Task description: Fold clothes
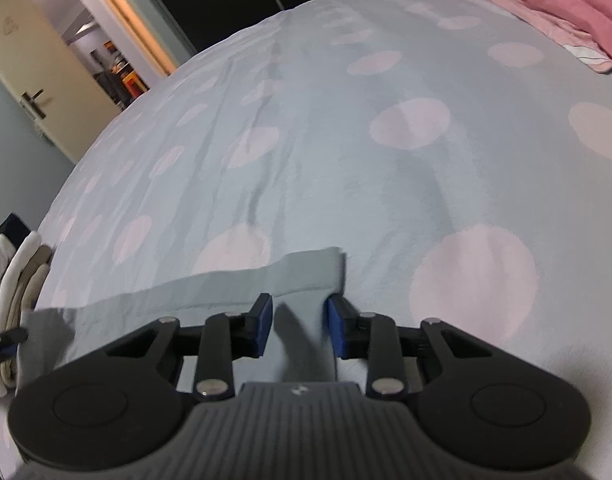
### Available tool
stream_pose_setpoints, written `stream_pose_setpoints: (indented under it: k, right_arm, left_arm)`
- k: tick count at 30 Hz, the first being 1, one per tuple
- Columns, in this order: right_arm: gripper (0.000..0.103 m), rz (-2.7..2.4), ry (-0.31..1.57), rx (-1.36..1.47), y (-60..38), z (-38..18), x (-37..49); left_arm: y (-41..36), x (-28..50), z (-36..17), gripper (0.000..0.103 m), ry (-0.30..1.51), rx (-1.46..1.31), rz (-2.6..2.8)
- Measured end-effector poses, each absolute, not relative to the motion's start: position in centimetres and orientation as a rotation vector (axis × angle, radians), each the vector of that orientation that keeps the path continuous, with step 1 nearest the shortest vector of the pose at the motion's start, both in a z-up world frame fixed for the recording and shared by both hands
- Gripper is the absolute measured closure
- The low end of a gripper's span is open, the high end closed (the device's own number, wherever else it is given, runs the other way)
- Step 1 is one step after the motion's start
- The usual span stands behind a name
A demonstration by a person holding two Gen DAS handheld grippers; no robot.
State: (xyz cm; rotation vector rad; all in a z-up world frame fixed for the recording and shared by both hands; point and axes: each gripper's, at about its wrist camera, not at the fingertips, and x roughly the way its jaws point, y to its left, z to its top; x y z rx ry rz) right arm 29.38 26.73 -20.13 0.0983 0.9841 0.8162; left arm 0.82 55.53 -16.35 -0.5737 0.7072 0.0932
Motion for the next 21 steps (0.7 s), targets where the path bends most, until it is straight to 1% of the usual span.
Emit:
stream_pose_setpoints:
  k: [6,10,11,13,14,17,18,21]
  right_arm:
    - [0.068,0.801,0.967,0.058,27.1,-19.6,29.2]
    - [0.068,0.789,0.946,0.045,26.5,-19.0,29.4]
    - [0.068,0.789,0.945,0.045,26.3,-18.9,29.6]
    - [0.068,0.791,0.946,0.042,26.1,-18.9,29.7]
    - [0.066,0.792,0.946,0.04,26.0,-18.8,29.8]
    - [0.055,0.781,0.934,-0.002,26.0,-18.9,29.7]
    - [0.054,0.772,0.931,-0.009,26.0,-18.9,29.8]
    - [0.054,0.75,0.942,0.003,25.9,-19.4,30.0]
  left_arm:
    - [51.7,1.5,-16.1,0.069,0.805,-0.387,0.005]
    - [50.4,0.6,-15.1,0.069,0.794,-0.234,0.048]
    - [50.0,0.4,-14.8,0.066,0.789,-0.2,0.047]
    - [48.8,0.3,-14.6,0.066,0.792,-0.13,0.027]
    - [48.1,0.4,-14.6,0.066,0.795,-0.092,0.022]
    - [45.8,1.3,-15.4,0.065,0.825,0.006,0.033]
    - [45.1,1.6,-15.7,0.065,0.836,0.033,0.039]
    - [44.2,2.9,-17.5,0.067,0.865,0.046,0.071]
